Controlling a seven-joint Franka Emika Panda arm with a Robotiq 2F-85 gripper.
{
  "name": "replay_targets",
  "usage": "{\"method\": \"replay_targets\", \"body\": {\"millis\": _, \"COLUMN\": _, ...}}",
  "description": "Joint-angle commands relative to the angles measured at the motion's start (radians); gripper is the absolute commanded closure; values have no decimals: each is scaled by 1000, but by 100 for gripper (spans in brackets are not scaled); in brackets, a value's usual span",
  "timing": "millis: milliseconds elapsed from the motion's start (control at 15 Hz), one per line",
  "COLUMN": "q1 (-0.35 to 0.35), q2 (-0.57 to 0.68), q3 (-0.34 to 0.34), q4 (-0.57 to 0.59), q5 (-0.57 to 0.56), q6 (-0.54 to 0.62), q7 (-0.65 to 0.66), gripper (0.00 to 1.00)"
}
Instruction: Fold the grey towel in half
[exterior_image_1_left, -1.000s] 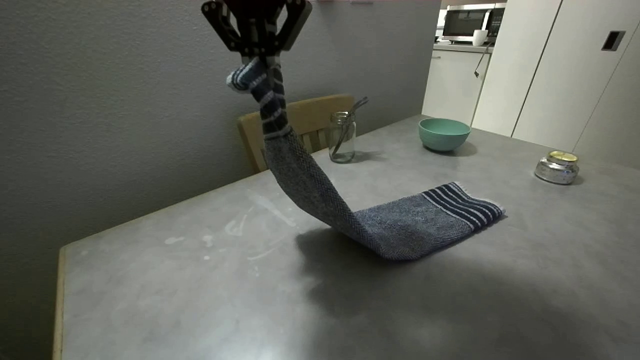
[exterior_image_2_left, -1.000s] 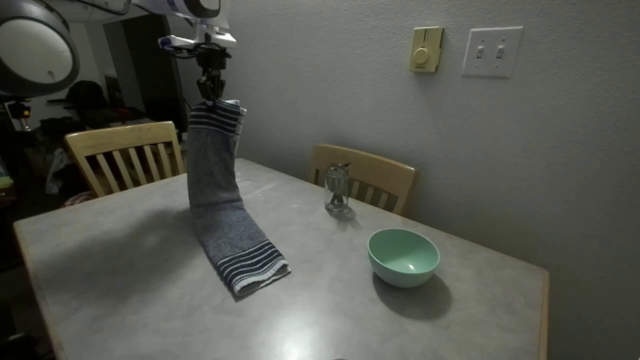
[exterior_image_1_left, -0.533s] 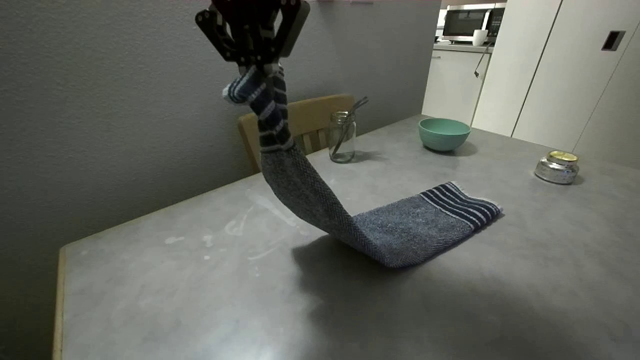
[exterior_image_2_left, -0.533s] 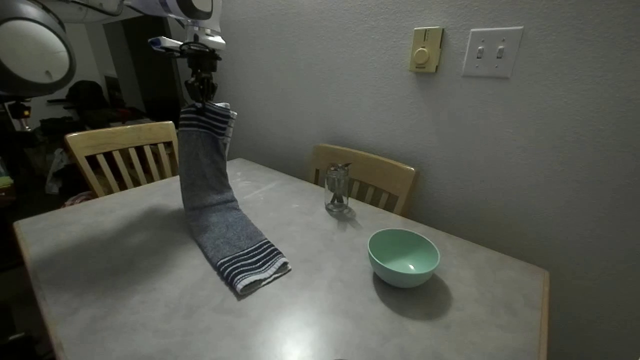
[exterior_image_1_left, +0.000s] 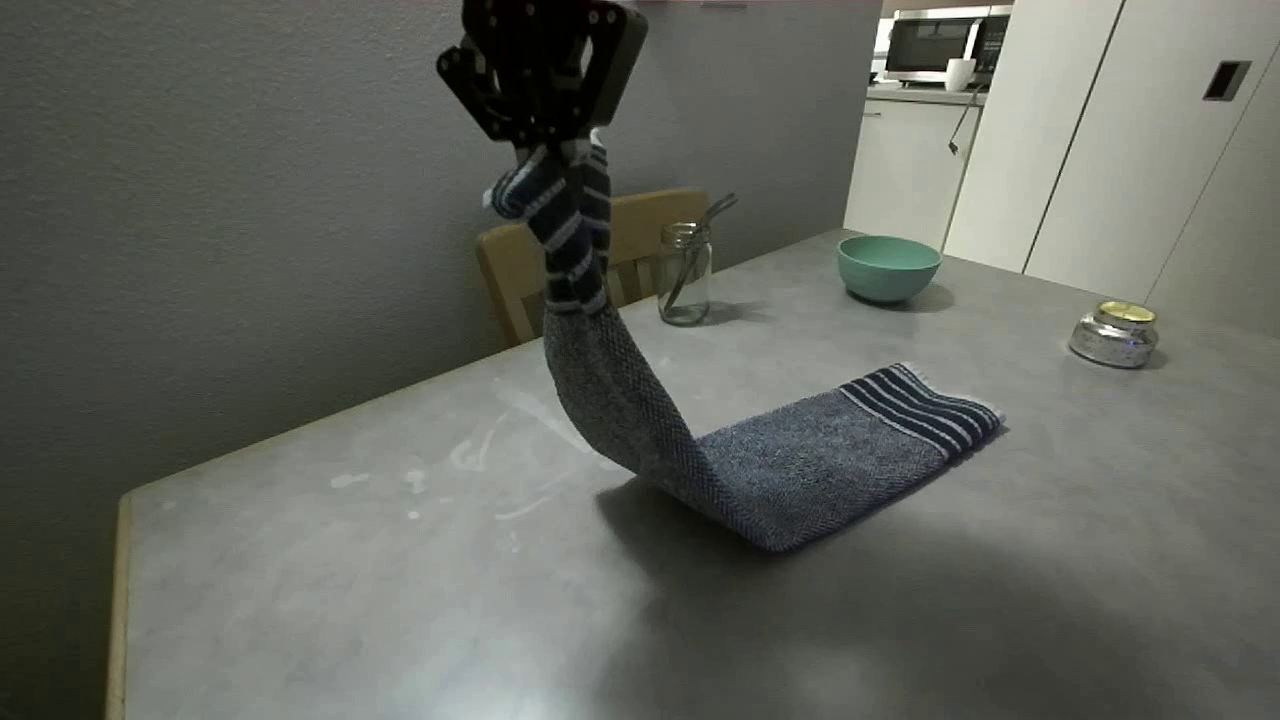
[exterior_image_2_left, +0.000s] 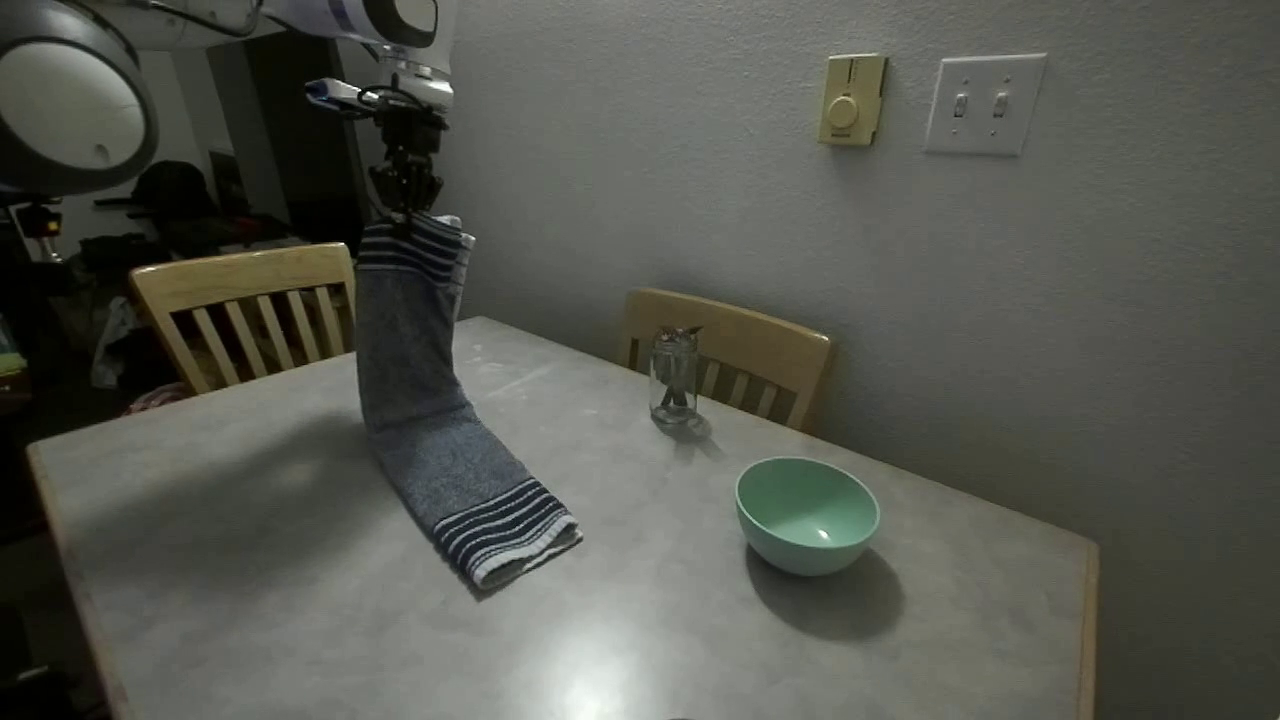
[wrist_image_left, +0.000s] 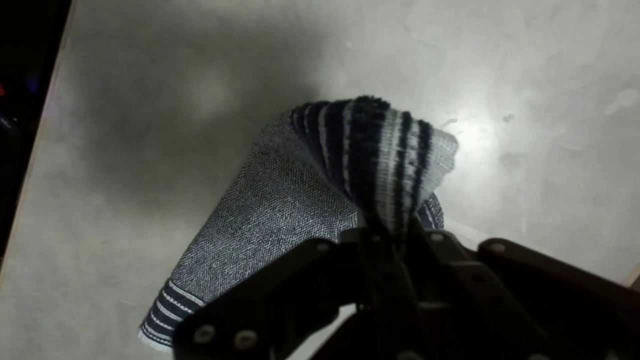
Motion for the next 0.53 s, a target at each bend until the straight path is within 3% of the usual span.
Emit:
{"method": "replay_targets", "body": {"millis": 0, "q1": -10, "q2": -12, "q3": 6, "q4": -18, "q5": 3, "q6": 11, "q7": -2, "gripper": 90}}
{"method": "replay_targets", "body": {"millis": 333, "q1": -24, "q2": -13, "q3": 16, "q4": -17, "q5": 10, "q6": 15, "q7": -3, "gripper": 90}}
{"method": "replay_targets", "body": {"millis": 400, "q1": -24, "q2": -13, "q3": 17, "q4": -17, "q5": 10, "q6": 15, "q7": -3, "gripper": 98}}
{"method": "replay_targets", "body": {"millis": 467, "q1": -29, "q2": -14, "q3": 16, "q4": -20, "q5": 10, "q6": 9, "q7": 2, "gripper": 98}}
